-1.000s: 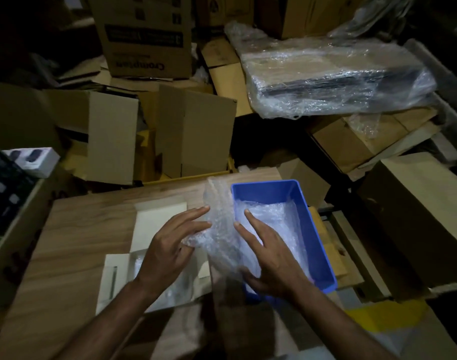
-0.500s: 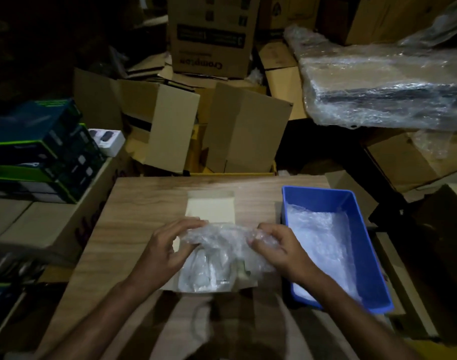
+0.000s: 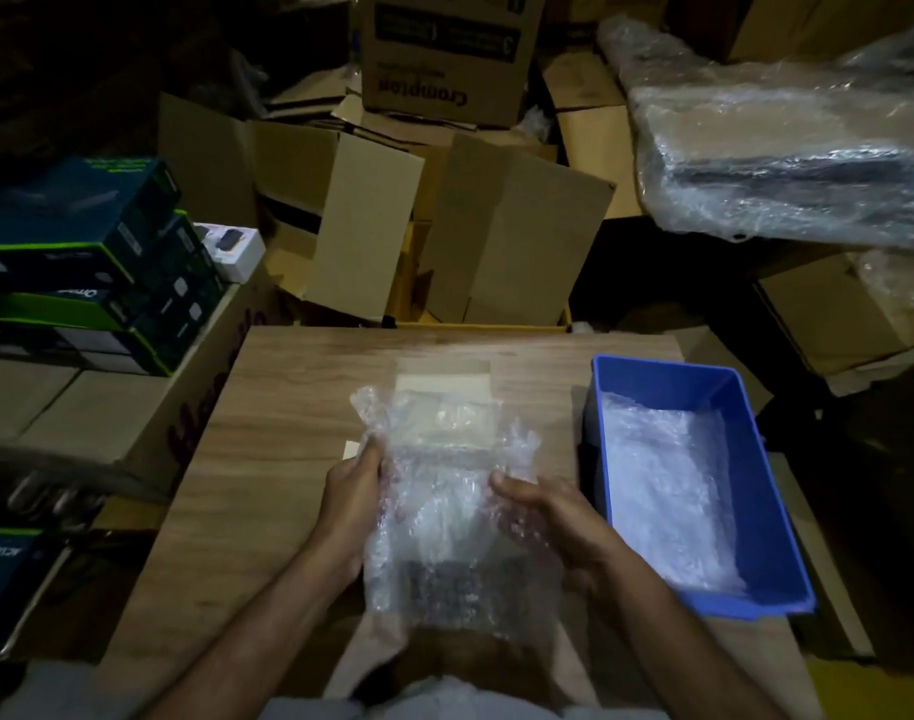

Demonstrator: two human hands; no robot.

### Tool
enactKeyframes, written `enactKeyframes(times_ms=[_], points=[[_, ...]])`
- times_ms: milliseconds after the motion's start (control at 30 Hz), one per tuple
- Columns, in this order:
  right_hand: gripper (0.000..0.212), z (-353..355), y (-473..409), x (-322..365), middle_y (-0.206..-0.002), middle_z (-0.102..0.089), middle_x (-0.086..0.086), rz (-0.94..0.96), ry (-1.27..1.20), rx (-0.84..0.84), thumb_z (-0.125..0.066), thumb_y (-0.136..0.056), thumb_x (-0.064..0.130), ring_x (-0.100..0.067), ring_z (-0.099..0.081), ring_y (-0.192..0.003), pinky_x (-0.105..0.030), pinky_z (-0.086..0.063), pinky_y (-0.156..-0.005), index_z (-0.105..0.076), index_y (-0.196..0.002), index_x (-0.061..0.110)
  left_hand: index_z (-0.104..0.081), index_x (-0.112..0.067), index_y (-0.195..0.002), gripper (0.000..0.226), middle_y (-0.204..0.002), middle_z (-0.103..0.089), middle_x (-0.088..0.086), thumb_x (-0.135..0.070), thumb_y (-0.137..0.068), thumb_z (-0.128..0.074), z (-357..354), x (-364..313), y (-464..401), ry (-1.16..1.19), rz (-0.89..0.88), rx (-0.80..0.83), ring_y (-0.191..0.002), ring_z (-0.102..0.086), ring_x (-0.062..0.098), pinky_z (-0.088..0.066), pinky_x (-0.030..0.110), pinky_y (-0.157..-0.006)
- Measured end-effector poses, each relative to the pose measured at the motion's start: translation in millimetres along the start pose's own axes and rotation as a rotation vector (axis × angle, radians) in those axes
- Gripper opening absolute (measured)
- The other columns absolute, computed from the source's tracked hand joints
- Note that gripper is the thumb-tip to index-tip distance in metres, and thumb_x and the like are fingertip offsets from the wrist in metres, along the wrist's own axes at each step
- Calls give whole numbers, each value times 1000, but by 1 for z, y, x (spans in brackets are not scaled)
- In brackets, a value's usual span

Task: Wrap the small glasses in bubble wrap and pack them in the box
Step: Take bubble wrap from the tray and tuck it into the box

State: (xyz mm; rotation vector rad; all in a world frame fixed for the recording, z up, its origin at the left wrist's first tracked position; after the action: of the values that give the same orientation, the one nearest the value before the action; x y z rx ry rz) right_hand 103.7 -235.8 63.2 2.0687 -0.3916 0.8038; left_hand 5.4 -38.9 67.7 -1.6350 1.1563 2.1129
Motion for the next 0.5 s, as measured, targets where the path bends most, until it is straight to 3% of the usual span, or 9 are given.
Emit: enactKeyframes(times_ms=[100,200,233,300,400,500], points=[[75,2,-2,1,-112,-75,-14,99,62,-148,-79,-87,12,-23,-77,-91,-23,-60,-65,-36,-148,16,-69,-11,-94,34,-74,-62,7,-38,-104,-52,11,2,-2,32,53,-7,-57,-59,14,-44,14,-45],[87,6,0,0,-132,-51,5,325,233,-210,-76,-88,6,-20,-72,-95,-22,-60,-69,-26,-155,31,-74,-9,-105,33,-97,-72,23,-38,-101,-58,22,6,-8,-4,59,41,-78,-70,28,-56,34,-70],[85,10,-2,-2,-131,-48,9,411,313,-202,-73,-90,3,-18,-70,-99,-24,-60,-72,-28,-154,35,-71,-7,-112,31,-96,-72,24,-34,-100,-60,26,7,-8,-27,20,34,-74,-70,23,-56,32,-68],[68,15,-6,-4,-129,-57,4,526,442,-184,-67,-93,2,-18,-68,-104,-29,-61,-77,-44,-148,37,-59,-9,-128,29,-88,-72,13,-20,-101,-59,30,6,-9,-63,-66,-8,-60,-67,8,-53,22,-57],[28,19,-12,-2,-122,-70,-6,505,424,-175,-66,-96,5,-27,-69,-107,-28,-60,-81,-74,-116,23,-42,-34,-139,44,-88,-75,3,-12,-103,-54,38,1,-9,-154,-222,58,-67,-71,9,-58,19,-60],[24,26,-12,4,-113,-76,3,476,477,-216,-76,-88,7,-17,-70,-109,-27,-59,-92,-78,-109,18,-49,-34,-140,47,-100,-76,4,-6,-102,-52,46,-3,-13,-200,-219,197,-76,-71,10,-59,21,-66]])
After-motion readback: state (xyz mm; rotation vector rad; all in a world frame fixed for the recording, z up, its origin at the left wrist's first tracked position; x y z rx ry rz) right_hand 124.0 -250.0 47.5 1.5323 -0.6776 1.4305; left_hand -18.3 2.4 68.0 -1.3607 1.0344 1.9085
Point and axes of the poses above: each hand's wrist, its own y-axis away from the middle knuckle, its own z-axis out of the back of the hand, x = y × z, the point moved 1 cm from there along -y, towards the middle knuckle
